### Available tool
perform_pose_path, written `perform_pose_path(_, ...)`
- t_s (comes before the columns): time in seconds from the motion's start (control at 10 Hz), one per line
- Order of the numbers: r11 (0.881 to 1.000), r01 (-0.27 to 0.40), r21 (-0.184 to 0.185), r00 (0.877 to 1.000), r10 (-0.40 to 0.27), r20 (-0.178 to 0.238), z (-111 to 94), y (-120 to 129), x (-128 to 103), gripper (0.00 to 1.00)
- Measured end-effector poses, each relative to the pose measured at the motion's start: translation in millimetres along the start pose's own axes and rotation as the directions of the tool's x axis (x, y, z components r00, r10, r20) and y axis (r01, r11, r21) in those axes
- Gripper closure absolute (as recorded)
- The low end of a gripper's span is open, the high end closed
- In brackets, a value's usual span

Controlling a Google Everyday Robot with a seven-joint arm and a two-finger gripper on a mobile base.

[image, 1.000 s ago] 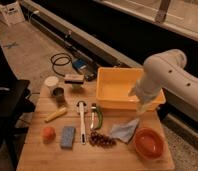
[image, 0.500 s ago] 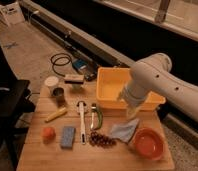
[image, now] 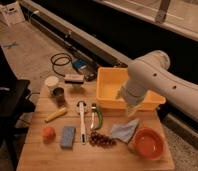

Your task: Place apple in red bowl

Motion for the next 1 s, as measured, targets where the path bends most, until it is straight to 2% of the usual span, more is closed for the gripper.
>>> perform_pose_path(0.2,0.998,0.058,0.006,0.998,-0.058,0.01,5,-14,-31,0.35)
perform_pose_path(0.4,0.99,0.137,0.007,0.99,-0.138,0.037,18,-31,-80,0.35)
perform_pose_path(0.7,0.971,0.239,0.008,0.966,-0.239,0.096,41,-50,-145,0.35)
perform_pose_path(0.8,0.965,0.263,0.009,0.957,-0.262,0.129,48,-53,-165,0.35)
perform_pose_path(1.0,0.965,0.262,0.01,0.956,-0.261,0.13,49,-53,-166,0.35)
